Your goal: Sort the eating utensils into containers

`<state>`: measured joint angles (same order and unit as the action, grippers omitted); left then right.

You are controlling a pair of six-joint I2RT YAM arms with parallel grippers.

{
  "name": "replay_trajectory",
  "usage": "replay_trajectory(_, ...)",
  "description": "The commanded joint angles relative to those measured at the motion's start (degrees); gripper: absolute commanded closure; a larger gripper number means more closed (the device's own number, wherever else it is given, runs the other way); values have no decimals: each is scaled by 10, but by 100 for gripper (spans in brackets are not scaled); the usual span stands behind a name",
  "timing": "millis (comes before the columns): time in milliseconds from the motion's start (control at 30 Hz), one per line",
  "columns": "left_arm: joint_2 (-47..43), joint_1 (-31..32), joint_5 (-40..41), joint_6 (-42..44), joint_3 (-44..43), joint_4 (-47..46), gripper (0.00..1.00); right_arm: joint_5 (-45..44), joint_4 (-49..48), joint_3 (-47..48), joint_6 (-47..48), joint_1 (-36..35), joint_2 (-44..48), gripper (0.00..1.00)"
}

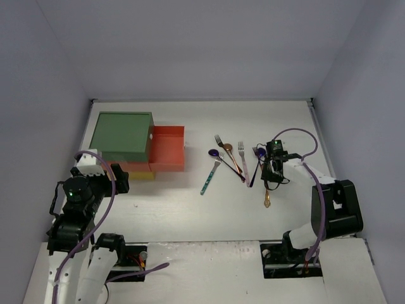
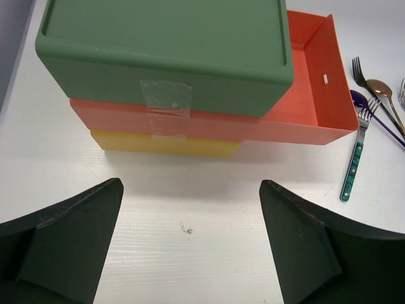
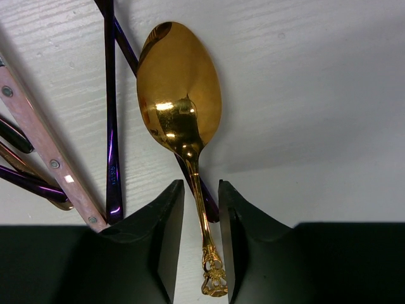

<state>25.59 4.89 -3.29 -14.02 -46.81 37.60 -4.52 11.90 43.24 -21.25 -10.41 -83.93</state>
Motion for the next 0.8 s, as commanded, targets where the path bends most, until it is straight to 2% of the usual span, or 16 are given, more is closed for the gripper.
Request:
replay_trajectory(0, 3, 2, -10, -13, 1, -45, 13, -3, -14, -1, -6, 5, 0, 79)
replay_trajectory(300, 7, 3, -9, -10, 5, -47, 13, 1, -15, 1, -5, 4, -15, 99)
replay_trajectory(500, 8, 3, -8, -9, 5, -48, 13, 7, -16, 3, -1, 4, -7, 100)
replay_trajectory(767, 14, 2, -10, -8, 6, -49, 13, 8, 10, 41, 9, 3, 101, 100)
